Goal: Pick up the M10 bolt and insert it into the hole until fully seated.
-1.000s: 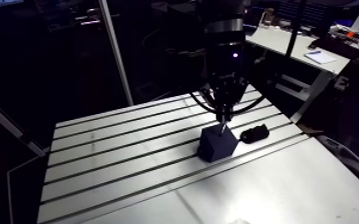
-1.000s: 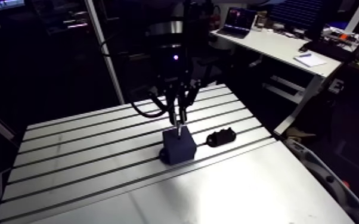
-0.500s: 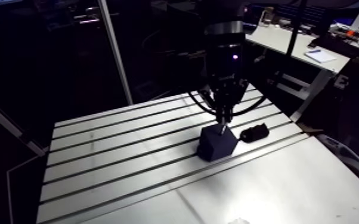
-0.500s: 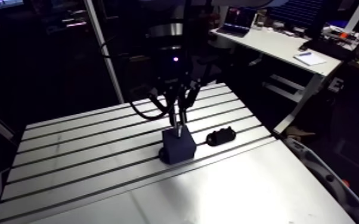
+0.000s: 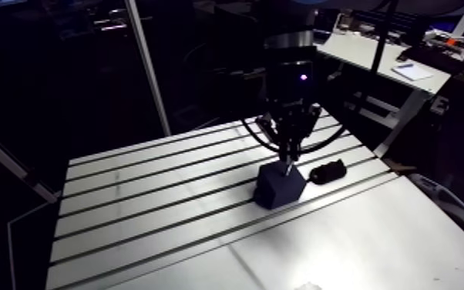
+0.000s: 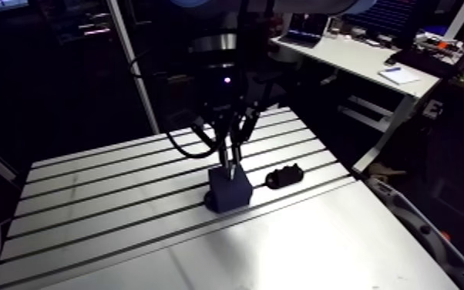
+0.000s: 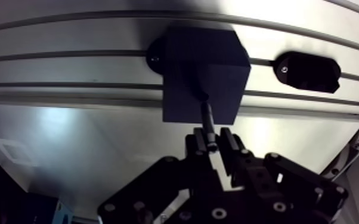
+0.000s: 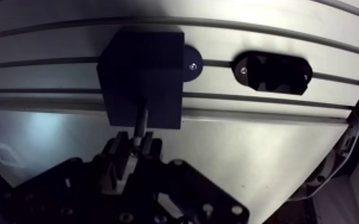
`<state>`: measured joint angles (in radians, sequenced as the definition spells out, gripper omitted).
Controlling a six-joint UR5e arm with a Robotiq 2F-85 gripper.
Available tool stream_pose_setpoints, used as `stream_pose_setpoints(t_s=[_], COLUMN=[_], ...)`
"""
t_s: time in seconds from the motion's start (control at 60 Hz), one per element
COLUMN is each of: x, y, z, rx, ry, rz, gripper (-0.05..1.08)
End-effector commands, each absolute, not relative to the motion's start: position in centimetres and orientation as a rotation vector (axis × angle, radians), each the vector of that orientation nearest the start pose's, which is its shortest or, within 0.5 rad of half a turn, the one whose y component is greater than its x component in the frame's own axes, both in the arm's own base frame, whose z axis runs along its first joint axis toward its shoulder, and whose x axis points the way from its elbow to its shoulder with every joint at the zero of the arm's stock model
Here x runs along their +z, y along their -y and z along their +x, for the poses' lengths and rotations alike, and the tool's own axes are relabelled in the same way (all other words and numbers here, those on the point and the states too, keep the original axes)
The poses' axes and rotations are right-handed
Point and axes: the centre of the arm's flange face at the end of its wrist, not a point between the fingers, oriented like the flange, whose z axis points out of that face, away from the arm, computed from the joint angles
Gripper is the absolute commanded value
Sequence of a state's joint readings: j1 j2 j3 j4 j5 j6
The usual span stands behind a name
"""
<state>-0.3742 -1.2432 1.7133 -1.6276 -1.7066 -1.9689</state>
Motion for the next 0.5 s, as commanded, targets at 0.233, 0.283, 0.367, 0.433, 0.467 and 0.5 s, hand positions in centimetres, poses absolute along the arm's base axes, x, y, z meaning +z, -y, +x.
stream_pose_setpoints(t_s=[0.233, 0.283, 0.367, 0.433, 0.467, 0.5], x=[25.65, 25.57, 25.34, 25.39, 25.45, 25.43], y=[-8.44, -8.44, -8.46, -8.48, -8.50, -8.52], z=[-54.46, -54.47, -54.52, -54.57, -54.62, -54.67], rx=[-0.043, -0.044, -0.045, -0.045, -0.044, -0.044], ry=[-2.707, -2.706, -2.703, -2.704, -2.706, -2.706], rz=[-0.073, -0.073, -0.073, -0.073, -0.073, -0.073], gripper=[1.08, 1.08, 1.08, 1.08, 1.08, 1.08])
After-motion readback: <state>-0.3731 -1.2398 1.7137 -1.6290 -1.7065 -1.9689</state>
